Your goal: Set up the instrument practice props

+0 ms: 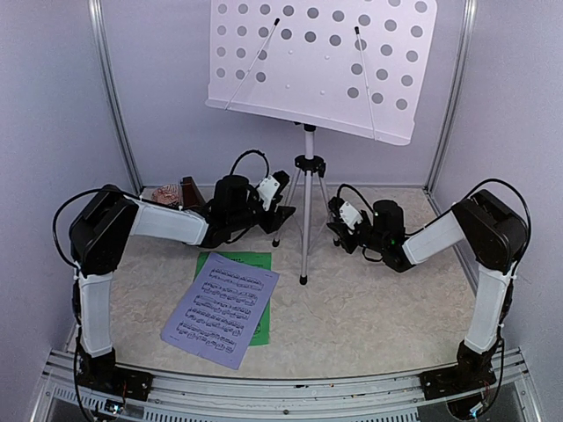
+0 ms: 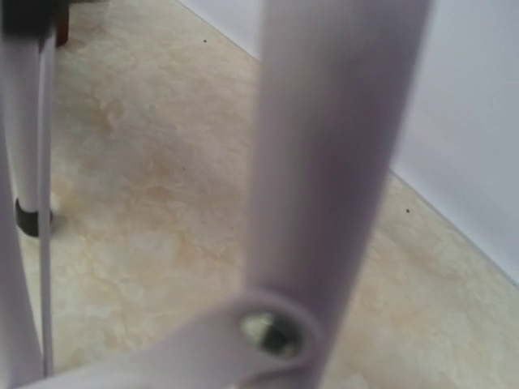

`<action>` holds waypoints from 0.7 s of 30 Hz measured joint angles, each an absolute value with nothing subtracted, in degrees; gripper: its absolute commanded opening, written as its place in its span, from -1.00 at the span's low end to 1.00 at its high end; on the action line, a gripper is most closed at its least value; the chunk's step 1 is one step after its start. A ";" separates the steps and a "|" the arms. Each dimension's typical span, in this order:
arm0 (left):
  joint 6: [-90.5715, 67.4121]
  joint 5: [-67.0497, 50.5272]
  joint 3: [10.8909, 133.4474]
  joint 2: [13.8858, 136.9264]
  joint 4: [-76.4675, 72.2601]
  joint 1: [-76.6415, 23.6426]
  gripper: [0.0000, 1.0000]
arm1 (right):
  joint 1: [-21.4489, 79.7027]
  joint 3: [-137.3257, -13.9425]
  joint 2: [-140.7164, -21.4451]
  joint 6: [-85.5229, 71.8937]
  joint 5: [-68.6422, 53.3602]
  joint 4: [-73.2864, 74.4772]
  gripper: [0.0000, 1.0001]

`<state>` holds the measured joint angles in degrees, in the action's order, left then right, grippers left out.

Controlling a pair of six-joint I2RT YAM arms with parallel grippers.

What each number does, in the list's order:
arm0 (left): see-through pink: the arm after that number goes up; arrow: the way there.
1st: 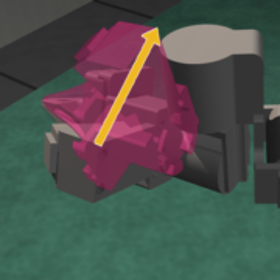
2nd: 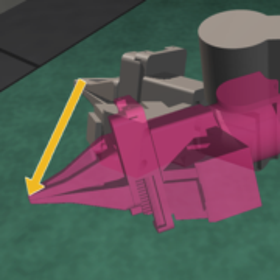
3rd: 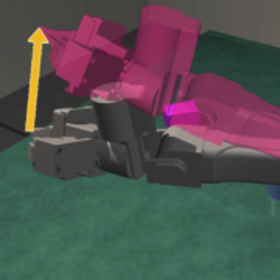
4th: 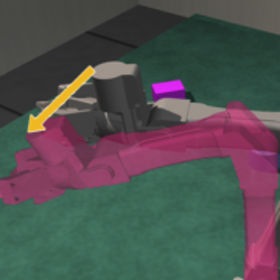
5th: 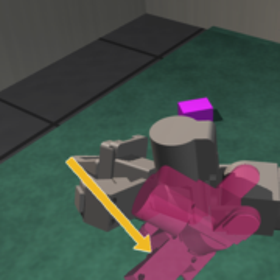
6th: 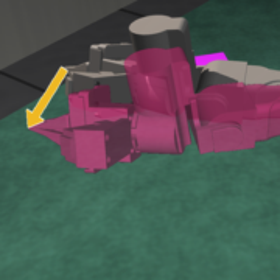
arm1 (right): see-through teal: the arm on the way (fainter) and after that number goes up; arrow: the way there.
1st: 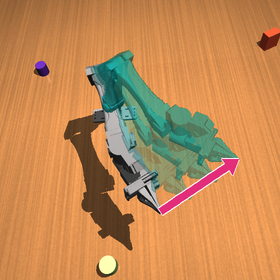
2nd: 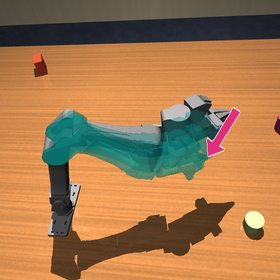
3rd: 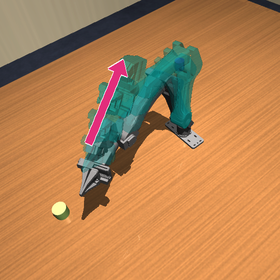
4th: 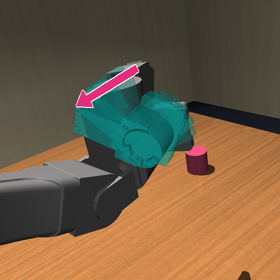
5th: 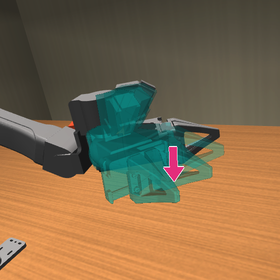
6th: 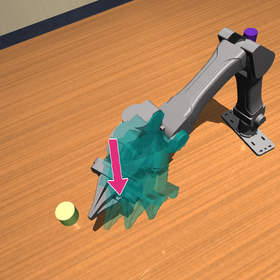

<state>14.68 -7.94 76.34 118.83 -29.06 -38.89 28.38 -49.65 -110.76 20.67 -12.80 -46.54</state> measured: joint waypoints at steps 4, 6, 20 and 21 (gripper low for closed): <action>11.33 -6.44 68.16 114.45 -31.86 -38.54 0.40 | 28.67 -49.65 -110.69 21.15 -12.43 -46.83 -1.00; 9.30 -5.61 64.82 111.87 -32.91 -38.48 0.39 | 28.77 -49.65 -110.63 21.37 -12.25 -46.83 -1.00; -3.09 -3.09 51.79 108.84 -43.13 -50.94 0.26 | 28.99 -49.65 -110.21 22.06 -11.64 -46.35 -1.00; -3.75 -3.31 51.68 109.67 -43.86 -51.48 0.25 | 28.99 -49.65 -110.19 22.09 -11.60 -46.33 -1.00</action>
<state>-3.75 -3.31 51.68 109.67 -43.86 -51.48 28.99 -49.65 -110.19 22.09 -11.60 -46.33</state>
